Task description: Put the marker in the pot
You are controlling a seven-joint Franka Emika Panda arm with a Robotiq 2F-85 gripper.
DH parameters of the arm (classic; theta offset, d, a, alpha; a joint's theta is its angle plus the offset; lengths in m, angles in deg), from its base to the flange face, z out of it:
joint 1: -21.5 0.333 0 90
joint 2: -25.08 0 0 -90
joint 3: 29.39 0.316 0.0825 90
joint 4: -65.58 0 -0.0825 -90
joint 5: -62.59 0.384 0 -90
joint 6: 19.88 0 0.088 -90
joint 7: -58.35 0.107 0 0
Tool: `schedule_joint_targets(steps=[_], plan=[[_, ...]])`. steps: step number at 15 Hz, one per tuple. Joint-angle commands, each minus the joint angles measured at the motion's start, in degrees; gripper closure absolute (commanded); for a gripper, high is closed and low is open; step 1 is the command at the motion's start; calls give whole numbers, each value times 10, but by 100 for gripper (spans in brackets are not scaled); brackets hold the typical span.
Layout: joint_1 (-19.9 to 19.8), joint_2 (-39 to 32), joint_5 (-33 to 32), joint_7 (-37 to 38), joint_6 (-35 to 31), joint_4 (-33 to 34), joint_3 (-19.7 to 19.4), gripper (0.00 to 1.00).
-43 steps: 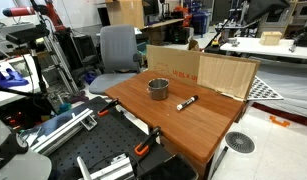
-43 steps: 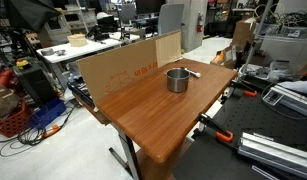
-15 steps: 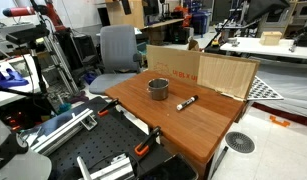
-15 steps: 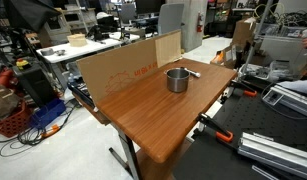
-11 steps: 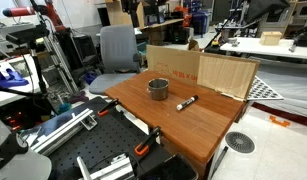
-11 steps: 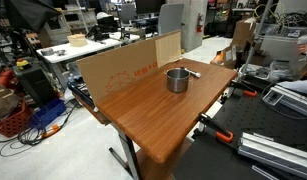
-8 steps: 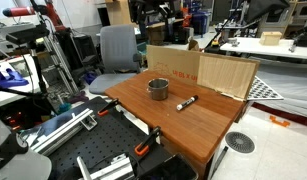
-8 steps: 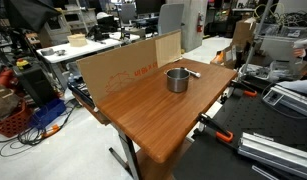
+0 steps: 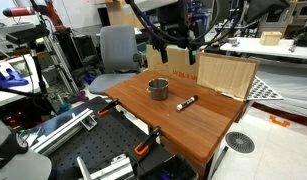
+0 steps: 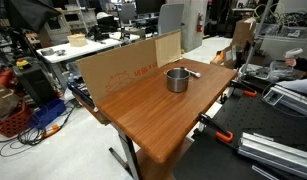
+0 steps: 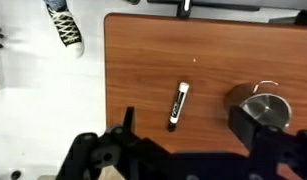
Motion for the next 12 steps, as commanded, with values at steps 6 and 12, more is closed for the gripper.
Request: schedule_joint_targets(steps=[6,12], plan=[[-22,-146,-6,34,-123,47,-11,0],[-25,-243,25,67,-187,92,-8,0]])
